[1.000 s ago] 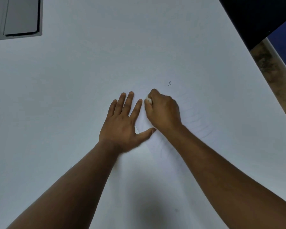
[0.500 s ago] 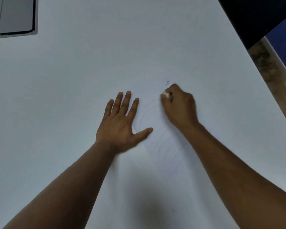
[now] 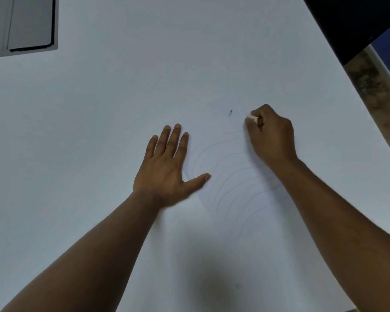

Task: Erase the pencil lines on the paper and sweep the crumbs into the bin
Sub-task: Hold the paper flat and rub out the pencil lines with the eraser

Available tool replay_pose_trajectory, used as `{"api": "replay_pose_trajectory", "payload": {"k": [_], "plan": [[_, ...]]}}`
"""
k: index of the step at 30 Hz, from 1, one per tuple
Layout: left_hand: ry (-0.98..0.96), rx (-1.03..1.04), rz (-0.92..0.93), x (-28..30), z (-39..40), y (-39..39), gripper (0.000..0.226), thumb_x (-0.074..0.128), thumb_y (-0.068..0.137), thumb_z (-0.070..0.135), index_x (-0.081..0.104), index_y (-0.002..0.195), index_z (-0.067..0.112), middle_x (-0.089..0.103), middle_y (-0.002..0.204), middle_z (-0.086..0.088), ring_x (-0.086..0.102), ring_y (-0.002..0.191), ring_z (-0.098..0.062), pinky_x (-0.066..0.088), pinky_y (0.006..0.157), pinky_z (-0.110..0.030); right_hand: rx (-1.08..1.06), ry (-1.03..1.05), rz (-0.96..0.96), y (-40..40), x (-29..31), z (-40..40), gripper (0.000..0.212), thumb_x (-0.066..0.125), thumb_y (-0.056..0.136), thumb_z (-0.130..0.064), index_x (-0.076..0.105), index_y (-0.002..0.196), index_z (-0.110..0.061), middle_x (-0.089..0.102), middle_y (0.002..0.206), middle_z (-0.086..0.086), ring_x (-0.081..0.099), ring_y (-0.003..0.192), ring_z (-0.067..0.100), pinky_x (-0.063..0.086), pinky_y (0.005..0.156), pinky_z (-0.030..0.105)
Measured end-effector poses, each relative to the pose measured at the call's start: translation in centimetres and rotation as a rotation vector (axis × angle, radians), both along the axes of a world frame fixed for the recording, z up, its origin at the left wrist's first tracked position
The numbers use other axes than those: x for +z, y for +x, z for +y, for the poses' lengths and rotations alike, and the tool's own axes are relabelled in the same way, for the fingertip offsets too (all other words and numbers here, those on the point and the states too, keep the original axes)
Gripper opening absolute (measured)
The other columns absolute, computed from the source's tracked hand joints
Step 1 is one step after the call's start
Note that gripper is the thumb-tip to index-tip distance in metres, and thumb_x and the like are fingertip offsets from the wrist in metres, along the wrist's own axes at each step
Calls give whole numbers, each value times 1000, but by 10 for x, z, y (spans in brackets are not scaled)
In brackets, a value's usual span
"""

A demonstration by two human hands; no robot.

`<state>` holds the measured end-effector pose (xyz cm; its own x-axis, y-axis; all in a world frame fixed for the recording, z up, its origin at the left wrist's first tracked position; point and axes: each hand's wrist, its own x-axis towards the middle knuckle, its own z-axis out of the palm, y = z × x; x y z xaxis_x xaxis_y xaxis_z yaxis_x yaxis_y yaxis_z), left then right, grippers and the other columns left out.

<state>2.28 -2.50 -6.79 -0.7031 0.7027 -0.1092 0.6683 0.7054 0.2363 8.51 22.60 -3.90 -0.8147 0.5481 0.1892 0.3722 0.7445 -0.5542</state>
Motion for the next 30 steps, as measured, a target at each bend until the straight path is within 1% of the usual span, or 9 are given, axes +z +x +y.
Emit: {"api": "replay_pose_trajectory", "payload": {"k": [2, 4, 8, 12, 17, 19, 23, 28, 30], "plan": [[0, 3, -4, 1, 0, -1, 112, 17, 85, 91, -6, 165, 16, -16, 173, -1, -22, 157, -18, -8, 129, -44, 91, -52, 22, 4, 2, -25, 16, 60, 95, -29, 63, 103, -15, 64, 74, -3, 63, 69, 21, 49, 67, 30], [4, 0, -10, 0, 0, 0, 115, 18, 84, 92, -8, 165, 14, -17, 172, -2, -23, 157, -17, -8, 129, -43, 212, -100, 18, 8, 3, -48, 15, 61, 96, -31, 66, 101, -18, 65, 74, -5, 62, 69, 15, 51, 69, 30], [22, 6, -9, -1, 0, 1, 119, 19, 83, 95, -8, 164, 12, -17, 172, -3, -20, 157, -17, -7, 129, -42, 447, -99, 7, 9, 0, -77, 16, 67, 92, -25, 70, 105, -16, 62, 94, -3, 58, 80, 7, 50, 73, 21], [15, 3, -11, -1, -1, 0, 120, 11, 81, 96, -5, 165, 11, -16, 172, -4, -20, 158, -18, -6, 129, -43, 513, -65, -5, 5, -4, -80, 16, 67, 92, -25, 70, 103, -14, 62, 91, 0, 59, 80, 12, 53, 71, 32], [41, -13, 3, -4, -2, -1, 112, 20, 85, 85, 3, 165, 9, -7, 174, -7, -14, 159, -21, -2, 129, -45, 639, 5, -46, 5, -7, -92, 11, 64, 92, -22, 68, 94, -12, 60, 85, 1, 56, 76, 16, 50, 69, 35], [36, -6, 2, -4, -1, -1, 113, 22, 85, 87, 3, 165, 9, -8, 173, -6, -14, 159, -20, -4, 129, -44, 636, 85, -51, 2, -7, -89, 13, 62, 93, -22, 67, 93, -10, 59, 84, 3, 56, 76, 19, 49, 68, 36], [13, 13, 0, -2, 0, 1, 117, 22, 85, 93, -2, 165, 11, -13, 173, -3, -19, 158, -18, -7, 129, -42, 466, 153, -35, -15, -5, -69, 15, 62, 94, -22, 68, 92, -9, 60, 82, 5, 56, 72, 21, 48, 65, 35], [29, 4, 10, -4, -1, 0, 114, 22, 85, 88, 1, 165, 10, -9, 173, -6, -15, 159, -20, -2, 129, -46, 636, 104, -81, 3, -5, -89, 13, 62, 93, -22, 67, 91, -9, 58, 82, 4, 55, 73, 19, 47, 65, 33], [29, 5, 5, -3, -1, 0, 114, 22, 85, 88, 1, 165, 10, -9, 173, -5, -15, 159, -20, -2, 129, -45, 638, 125, -83, 3, -5, -87, 15, 61, 93, -22, 66, 91, -9, 58, 82, 5, 55, 73, 20, 47, 64, 34]]}}
